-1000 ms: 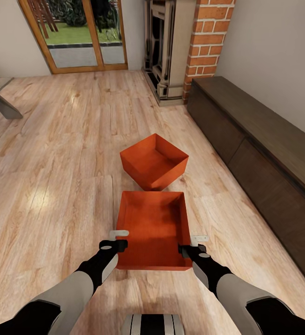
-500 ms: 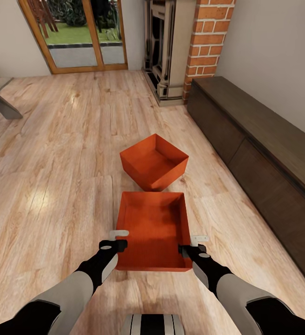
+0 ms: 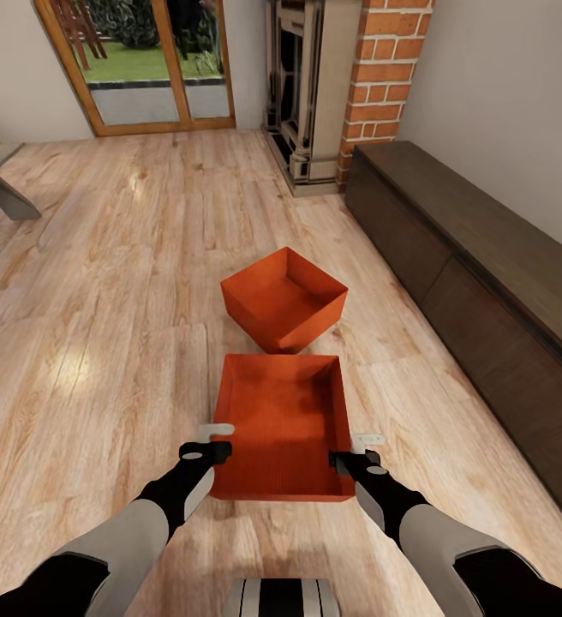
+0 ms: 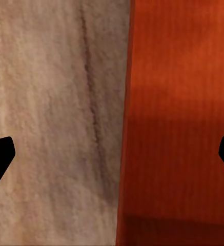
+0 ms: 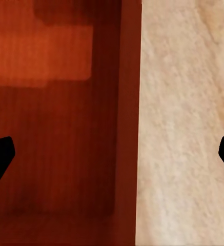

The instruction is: Move the two storage containers from the living room to the garage. In the garage, place one container on the floor and stack the other container on top of it (either order is fine).

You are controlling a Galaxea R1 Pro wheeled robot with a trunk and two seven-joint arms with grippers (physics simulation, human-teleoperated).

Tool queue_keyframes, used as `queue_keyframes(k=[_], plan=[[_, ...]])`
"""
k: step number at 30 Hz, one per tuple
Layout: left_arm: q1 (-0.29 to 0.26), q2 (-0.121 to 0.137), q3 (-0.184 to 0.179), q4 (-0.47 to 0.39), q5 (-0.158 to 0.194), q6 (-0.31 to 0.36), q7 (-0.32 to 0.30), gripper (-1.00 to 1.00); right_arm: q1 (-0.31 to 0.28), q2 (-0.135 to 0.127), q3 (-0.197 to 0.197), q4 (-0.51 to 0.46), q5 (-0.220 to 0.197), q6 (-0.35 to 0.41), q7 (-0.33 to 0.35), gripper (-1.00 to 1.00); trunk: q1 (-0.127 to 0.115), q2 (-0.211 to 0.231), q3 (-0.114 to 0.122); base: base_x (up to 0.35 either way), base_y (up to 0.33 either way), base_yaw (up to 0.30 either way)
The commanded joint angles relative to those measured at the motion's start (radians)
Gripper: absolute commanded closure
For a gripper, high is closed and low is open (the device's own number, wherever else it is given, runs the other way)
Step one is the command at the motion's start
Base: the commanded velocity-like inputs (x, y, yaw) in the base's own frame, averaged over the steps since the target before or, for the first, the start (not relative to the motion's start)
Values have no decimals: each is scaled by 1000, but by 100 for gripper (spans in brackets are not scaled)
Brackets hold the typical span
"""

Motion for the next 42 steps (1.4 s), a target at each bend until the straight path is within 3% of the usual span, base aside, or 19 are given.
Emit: queue_keyframes(k=[1, 27, 33, 42], plan=[[0, 1, -8, -2, 10, 5, 7, -100, -1, 0, 9, 1, -11, -4, -4, -100, 0, 0, -1, 90, 0, 0], [0, 0, -9, -2, 10, 5, 7, -100, -1, -2, 9, 1, -12, -4, -4, -100, 0, 0, -1, 10, 0, 0], [0, 1, -9, -2, 10, 7, 7, -100, -1, -2, 9, 1, -12, -3, -4, -100, 23, -42, -19, 0, 0, 0], [0, 1, -8, -2, 10, 7, 7, -100, -1, -2, 9, 1, -12, -3, -4, -100, 23, -42, -19, 0, 0, 0]])
